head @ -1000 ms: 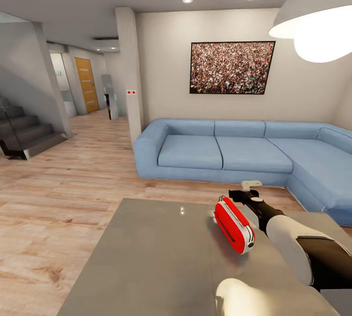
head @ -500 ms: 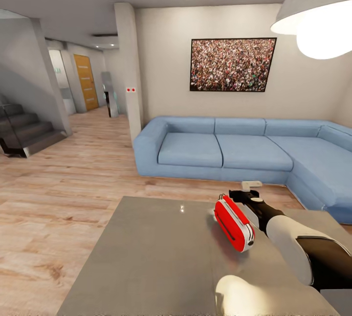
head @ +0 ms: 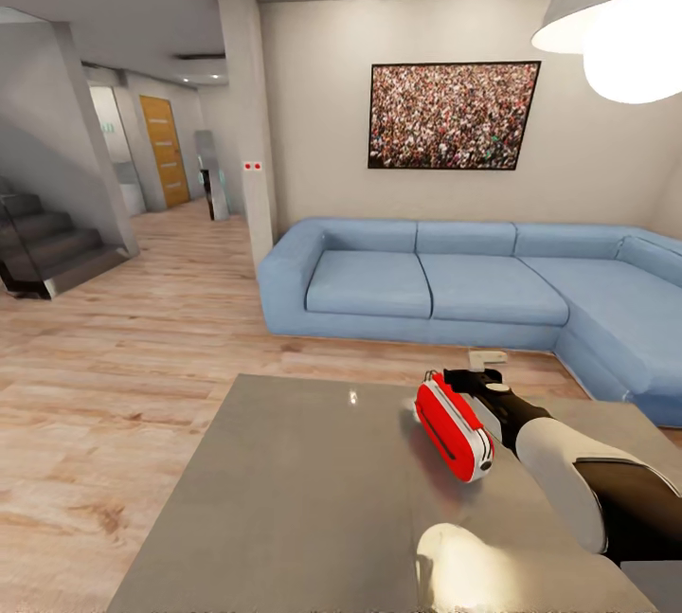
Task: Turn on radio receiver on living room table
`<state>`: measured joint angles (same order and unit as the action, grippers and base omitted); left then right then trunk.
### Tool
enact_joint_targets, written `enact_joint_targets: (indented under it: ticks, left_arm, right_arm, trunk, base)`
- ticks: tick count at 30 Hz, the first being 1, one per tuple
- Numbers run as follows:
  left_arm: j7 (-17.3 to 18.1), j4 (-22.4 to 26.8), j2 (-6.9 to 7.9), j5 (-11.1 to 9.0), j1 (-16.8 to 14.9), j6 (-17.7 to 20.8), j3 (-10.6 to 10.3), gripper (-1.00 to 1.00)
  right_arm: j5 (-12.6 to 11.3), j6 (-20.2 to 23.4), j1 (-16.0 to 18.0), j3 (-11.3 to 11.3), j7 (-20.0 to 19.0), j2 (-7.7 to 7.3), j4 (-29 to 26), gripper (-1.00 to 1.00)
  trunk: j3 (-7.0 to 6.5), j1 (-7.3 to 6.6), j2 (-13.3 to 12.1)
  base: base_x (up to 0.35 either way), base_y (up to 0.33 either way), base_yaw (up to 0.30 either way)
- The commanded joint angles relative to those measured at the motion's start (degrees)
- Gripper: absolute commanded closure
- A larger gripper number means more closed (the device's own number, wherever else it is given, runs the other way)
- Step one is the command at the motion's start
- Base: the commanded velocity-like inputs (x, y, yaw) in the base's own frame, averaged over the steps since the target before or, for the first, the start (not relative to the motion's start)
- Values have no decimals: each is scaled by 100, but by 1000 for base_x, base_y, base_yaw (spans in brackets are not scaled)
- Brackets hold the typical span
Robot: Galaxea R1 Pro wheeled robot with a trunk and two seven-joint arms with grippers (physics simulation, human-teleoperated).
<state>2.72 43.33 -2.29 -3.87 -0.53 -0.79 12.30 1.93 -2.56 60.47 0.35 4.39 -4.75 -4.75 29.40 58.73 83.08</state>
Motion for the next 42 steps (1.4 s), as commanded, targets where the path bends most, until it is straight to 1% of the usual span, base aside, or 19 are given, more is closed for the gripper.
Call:
enact_joint_targets:
  ticks: [1,24,30,36,42]
  left_arm:
    - [0,0,0,0,0,0,0,-100]
    - [0,0,0,0,0,0,0,-100]
    - [0,0,0,0,2,0,0,-100]
    - [0,0,0,0,0,0,0,-100]
    - [0,0,0,0,0,0,0,-100]
  right_arm:
    - [0,0,0,-1,0,0,0,-100]
    - [-1,0,0,-6,0,0,0,-100]
    - [19,16,0,-44,17,-48,-29,-100]
    - [41,40,0,-53,459,-56,-113,-100]
    - [32,53,0,-52,541,-54,-264,-100]
  trunk:
    - [10,0,0]
    - [229,0,0]
    - [286,0,0]
    - [343,0,0]
    - [400,0,0]
  base:
    - [0,0,0]
    - [0,0,0]
    - [0,0,0]
    - [0,0,0]
    - [0,0,0]
